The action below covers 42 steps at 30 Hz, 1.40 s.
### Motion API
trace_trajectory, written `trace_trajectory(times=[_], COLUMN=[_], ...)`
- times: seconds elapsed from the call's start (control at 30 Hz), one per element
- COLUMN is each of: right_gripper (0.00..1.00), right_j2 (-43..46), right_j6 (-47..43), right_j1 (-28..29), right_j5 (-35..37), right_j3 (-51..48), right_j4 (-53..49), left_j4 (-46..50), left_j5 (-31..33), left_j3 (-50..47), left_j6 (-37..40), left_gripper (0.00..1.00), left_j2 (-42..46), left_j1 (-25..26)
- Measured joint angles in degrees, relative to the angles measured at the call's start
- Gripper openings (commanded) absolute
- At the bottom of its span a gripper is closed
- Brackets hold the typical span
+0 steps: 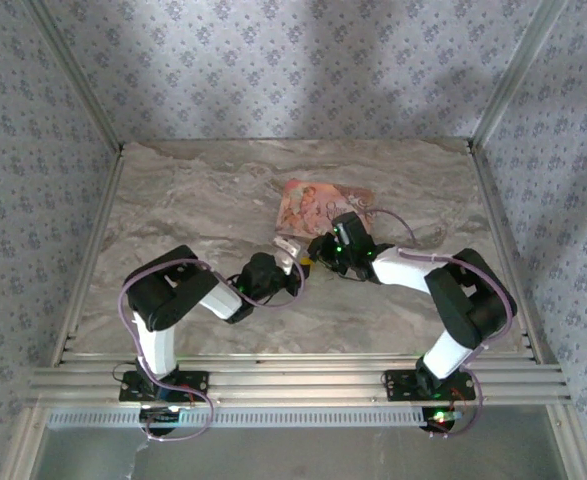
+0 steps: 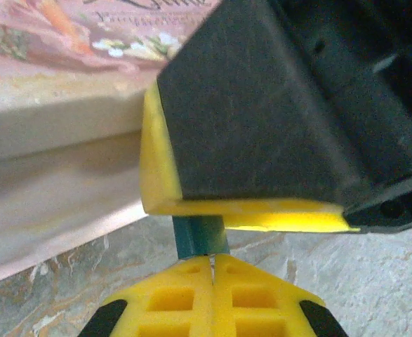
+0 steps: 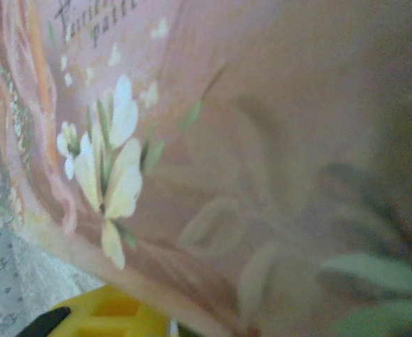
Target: Unlock the padlock with the key
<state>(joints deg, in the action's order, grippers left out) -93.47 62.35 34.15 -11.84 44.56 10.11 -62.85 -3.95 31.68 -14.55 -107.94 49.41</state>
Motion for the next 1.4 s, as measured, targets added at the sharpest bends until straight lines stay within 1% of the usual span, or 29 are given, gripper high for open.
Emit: trace_trajectory(times=[0.1, 0.2, 0.3, 0.5, 0.57, 0.63, 0.73, 0.87, 1.0, 1.13, 1.33, 1.4], right_gripper=[0.43, 0.46, 0.54, 0.61, 0.62, 0.60, 0.58, 0.58, 0.58, 0.58, 0.58, 0.56], right_j2=[0.39, 0.92, 1.36, 2.14, 2.67, 3.19, 3.58, 3.61, 3.61, 3.74, 4.24, 4.35], right_j6=[0.42, 1.16, 1.49, 1.77, 1.79, 1.84, 1.97, 1.99, 2.23, 2.40, 2.64, 2.86], right_j1=[0.24, 0.48, 0.66, 1.38, 2.03, 2.67, 3.15, 3.23, 2.95, 2.84, 2.67, 2.60], right_j5=[0.00, -0.22, -0.31, -0.63, -0.68, -0.68, -0.66, -0.68, -0.68, -0.63, -0.39, -0.33], right_j3=[0.00, 0.02, 0.02, 0.04, 0.04, 0.04, 0.04, 0.02, -0.04, -0.15, -0.79, -1.29], right_j4=[-0.66, -1.44, -2.25, -3.96, -5.01, -6.01, -6.97, -6.95, -6.73, -6.69, -6.51, -5.49], left_j4=[0.00, -0.02, -0.13, -0.07, -0.11, -0.35, -2.40, -7.67, -10.21, -10.78, -10.84, -10.88], left_j5=[-0.07, -0.66, -1.25, -1.79, -2.08, -3.17, -6.47, -12.20, -15.89, -17.38, -18.01, -18.18], left_j3=[-0.20, -0.48, -0.74, -1.11, -1.11, -1.14, -1.55, -2.03, -2.03, -2.14, -2.14, -2.12], left_j6=[0.17, -0.02, -0.09, -0.90, -2.05, -4.13, -9.27, -17.11, -22.69, -24.85, -25.22, -25.64], left_gripper=[0.00, 0.00, 0.00, 0.00, 0.00, 0.00, 0.00, 0.00, 0.00, 0.00, 0.00, 0.00], left_j2=[0.00, 0.00, 0.00, 0.00, 0.00, 0.00, -0.22, -2.60, -3.82, -3.82, -3.82, -3.82], left_j1=[0.11, 0.11, 0.11, 0.11, 0.04, -0.70, -2.93, -6.08, -7.21, -7.41, -7.41, -7.41])
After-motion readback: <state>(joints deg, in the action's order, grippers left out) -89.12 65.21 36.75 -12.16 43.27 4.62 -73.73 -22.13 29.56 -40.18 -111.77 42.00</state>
